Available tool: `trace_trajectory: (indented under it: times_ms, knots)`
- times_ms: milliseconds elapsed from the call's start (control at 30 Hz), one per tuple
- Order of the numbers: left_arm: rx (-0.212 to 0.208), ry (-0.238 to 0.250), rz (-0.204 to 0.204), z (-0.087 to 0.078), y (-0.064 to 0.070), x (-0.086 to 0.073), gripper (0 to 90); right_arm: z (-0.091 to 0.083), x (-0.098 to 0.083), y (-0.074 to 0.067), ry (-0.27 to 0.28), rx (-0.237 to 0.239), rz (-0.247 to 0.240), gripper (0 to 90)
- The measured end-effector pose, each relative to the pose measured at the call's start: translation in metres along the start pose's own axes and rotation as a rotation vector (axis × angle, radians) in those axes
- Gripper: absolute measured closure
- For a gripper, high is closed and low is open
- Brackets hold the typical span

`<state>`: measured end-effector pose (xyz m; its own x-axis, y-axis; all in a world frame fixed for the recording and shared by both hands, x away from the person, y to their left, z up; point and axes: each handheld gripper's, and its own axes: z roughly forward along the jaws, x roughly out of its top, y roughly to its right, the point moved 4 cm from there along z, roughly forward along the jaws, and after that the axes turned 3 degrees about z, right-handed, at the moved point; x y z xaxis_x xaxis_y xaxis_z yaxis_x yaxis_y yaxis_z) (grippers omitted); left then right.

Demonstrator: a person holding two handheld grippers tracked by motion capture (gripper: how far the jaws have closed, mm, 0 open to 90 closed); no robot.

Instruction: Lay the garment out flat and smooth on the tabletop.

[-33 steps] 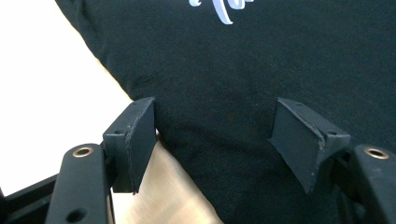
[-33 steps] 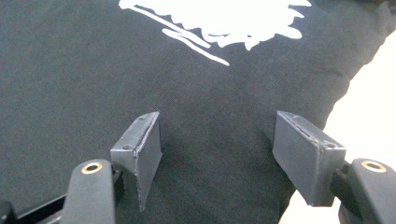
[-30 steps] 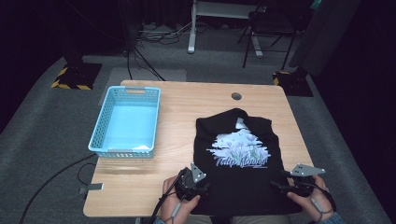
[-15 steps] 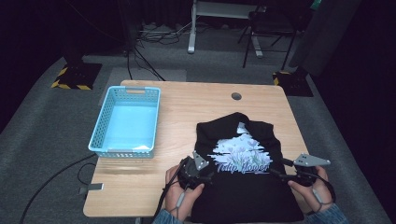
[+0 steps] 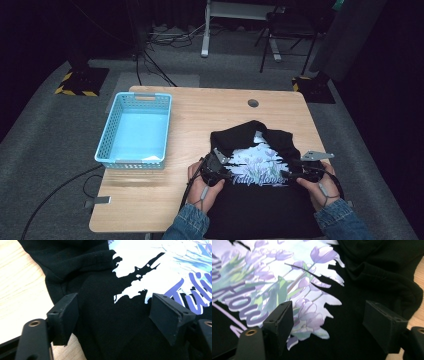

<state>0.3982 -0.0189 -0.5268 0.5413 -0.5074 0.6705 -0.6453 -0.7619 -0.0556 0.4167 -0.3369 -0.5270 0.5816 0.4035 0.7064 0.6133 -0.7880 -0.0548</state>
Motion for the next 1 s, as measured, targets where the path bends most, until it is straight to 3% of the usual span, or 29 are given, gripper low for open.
trace_trajectory:
  times_ms: [167,300,567,767,800,833,933,1000]
  knots:
    - [-0.014,-0.021,0.017,-0.009,0.011,-0.007,26.7,-0.008,-0.008,-0.009,-0.012,-0.009,-0.017,27.5]
    - [-0.030,0.007,0.030,-0.017,0.022,-0.018,27.4,-0.018,-0.020,-0.018,-0.001,-0.004,-0.019,27.5]
    - [-0.052,0.016,0.075,-0.038,0.048,-0.039,27.3,-0.042,-0.045,-0.040,-0.011,0.007,-0.031,27.5]
    - [-0.052,0.016,0.075,-0.038,0.048,-0.039,27.3,-0.044,-0.048,-0.043,-0.012,0.007,-0.032,27.5]
    - [-0.080,-0.002,0.099,-0.055,0.067,-0.055,27.3,-0.044,-0.048,-0.043,-0.012,0.007,-0.032,27.5]
    - [-0.085,-0.009,0.108,-0.058,0.070,-0.057,27.3,-0.059,-0.063,-0.060,-0.024,0.014,-0.044,28.0]
    - [-0.077,-0.030,0.125,-0.068,0.074,-0.056,29.1,-0.066,-0.063,-0.064,-0.030,0.016,-0.074,31.6]
    - [-0.071,0.003,0.115,-0.073,0.072,-0.051,28.7,-0.069,-0.057,-0.063,0.011,0.006,-0.075,31.6]
